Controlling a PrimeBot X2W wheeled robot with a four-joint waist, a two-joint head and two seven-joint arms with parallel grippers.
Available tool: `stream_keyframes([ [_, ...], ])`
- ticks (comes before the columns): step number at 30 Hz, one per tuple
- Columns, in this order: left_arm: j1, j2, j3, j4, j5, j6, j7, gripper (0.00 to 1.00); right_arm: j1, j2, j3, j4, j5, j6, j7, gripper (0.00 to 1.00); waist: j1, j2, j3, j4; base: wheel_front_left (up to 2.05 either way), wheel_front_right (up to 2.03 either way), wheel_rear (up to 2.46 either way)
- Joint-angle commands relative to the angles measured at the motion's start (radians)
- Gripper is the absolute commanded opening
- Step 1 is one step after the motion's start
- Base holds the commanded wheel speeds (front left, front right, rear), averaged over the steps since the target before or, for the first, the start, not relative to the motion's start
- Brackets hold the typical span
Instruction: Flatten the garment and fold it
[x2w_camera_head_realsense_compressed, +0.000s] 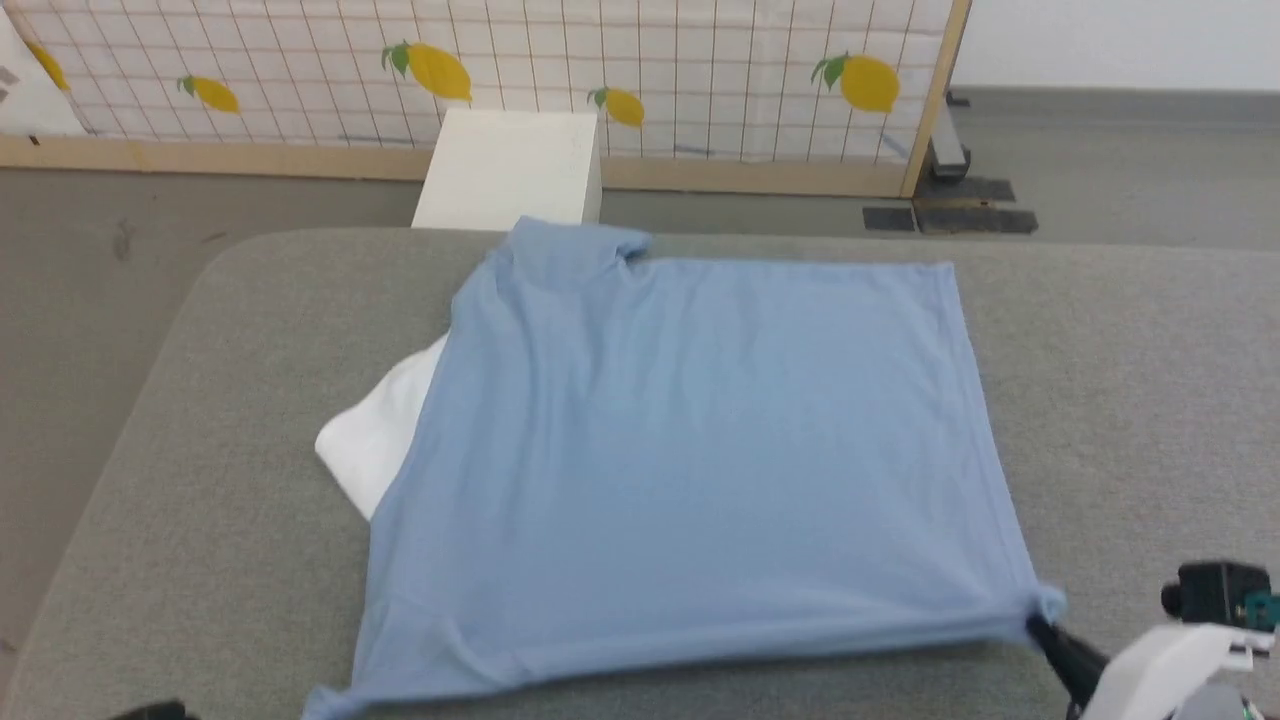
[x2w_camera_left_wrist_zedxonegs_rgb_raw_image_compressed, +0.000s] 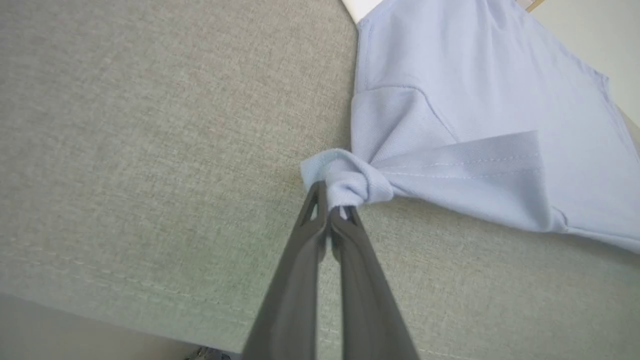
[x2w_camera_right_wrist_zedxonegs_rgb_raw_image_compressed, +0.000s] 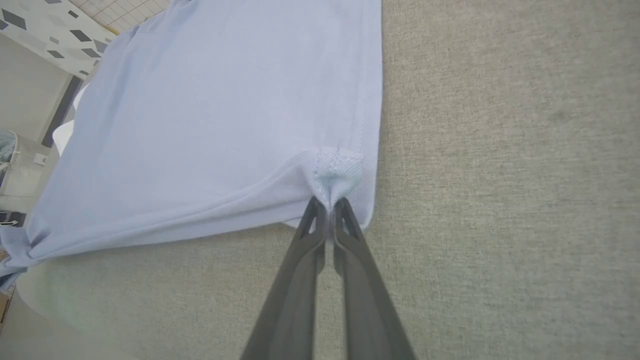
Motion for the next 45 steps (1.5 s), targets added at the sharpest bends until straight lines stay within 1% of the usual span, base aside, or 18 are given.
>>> stream_keyframes([
  [1,0.046,0.025,0.013,-0.022,-0.013,0.027,0.003,0.0,0.034,-0.005,-0.015,-0.017,0.003,-0.002,0.02,0.0,0.0002,0.0044,-0.015,-0.001,0.0,0.0,0.0],
  [4,0.126,0.049,0.022,-0.099,-0.036,0.073,0.01,0.0,0.096,0.002,-0.02,-0.056,0.013,-0.002,0.09,0.0,0.0002,0.0044,-0.022,-0.005,0.0,0.0,0.0],
  [6,0.164,0.064,0.028,-0.142,-0.043,0.093,0.008,0.0,0.126,0.003,-0.026,-0.081,0.009,-0.002,0.131,0.0,0.0002,0.0044,-0.02,-0.006,0.0,0.0,0.0],
  [9,0.194,0.077,0.042,-0.189,-0.05,0.11,-0.001,0.0,0.147,0.016,-0.039,-0.115,0.006,-0.002,0.161,0.0,0.0002,0.0044,-0.014,-0.008,0.0,0.0,0.0],
  [11,0.193,0.083,0.06,-0.22,-0.052,0.109,-0.014,0.0,0.146,0.023,-0.044,-0.137,-0.002,-0.002,0.172,0.0,0.0002,0.0044,-0.005,-0.007,0.0,0.0,0.0],
  [15,0.142,0.117,0.075,-0.273,-0.02,0.104,-0.013,0.0,0.108,0.029,-0.043,-0.181,-0.02,-0.002,0.184,0.0,0.0002,0.0044,0.014,-0.009,0.0,0.0,0.0],
  [18,0.064,0.14,0.079,-0.297,0.008,0.095,0.01,0.0,0.061,0.015,-0.037,-0.202,-0.052,-0.002,0.201,0.0,0.0002,0.0044,0.032,-0.013,0.0,0.0,0.0],
  [22,-0.057,0.152,0.073,-0.302,0.036,0.08,0.059,0.0,-0.02,0.023,-0.044,-0.207,-0.062,-0.002,0.231,0.0,0.0002,0.0044,0.073,-0.021,0.0,0.0,0.0],
  [26,-0.178,0.156,0.07,-0.267,0.057,0.039,0.097,0.0,-0.105,0.027,-0.043,-0.2,-0.084,-0.002,0.263,0.0,0.0002,0.0044,0.128,-0.033,0.0,0.0,0.0],
  [31,-0.335,0.155,0.061,-0.175,0.085,-0.033,0.138,0.0,-0.209,0.039,-0.048,-0.171,-0.137,-0.002,0.32,0.0,0.0002,0.0044,0.205,-0.045,0.0,0.0,0.0],
  [32,-0.355,0.152,0.06,-0.162,0.088,-0.042,0.141,0.0,-0.221,0.042,-0.048,-0.166,-0.142,-0.002,0.327,0.0,0.0002,0.0044,0.214,-0.045,0.0,0.0,0.0],
  [35,-0.445,0.133,0.048,-0.095,0.098,-0.08,0.165,0.0,-0.277,0.055,-0.046,-0.146,-0.179,-0.002,0.369,0.0,0.0002,0.0044,0.266,-0.052,0.0,0.0,0.0],
  [41,-0.559,0.096,0.025,0.041,0.104,-0.142,0.2,0.0,-0.378,0.072,-0.029,-0.095,-0.242,-0.002,0.417,0.0,0.0002,0.0044,0.357,-0.065,0.0,0.0,0.0],
  [45,-0.596,0.072,0.009,0.123,0.106,-0.168,0.211,0.0,-0.423,0.08,-0.01,-0.054,-0.271,-0.002,0.425,0.0,0.0002,0.0044,0.397,-0.066,0.0,0.0,0.0],
])
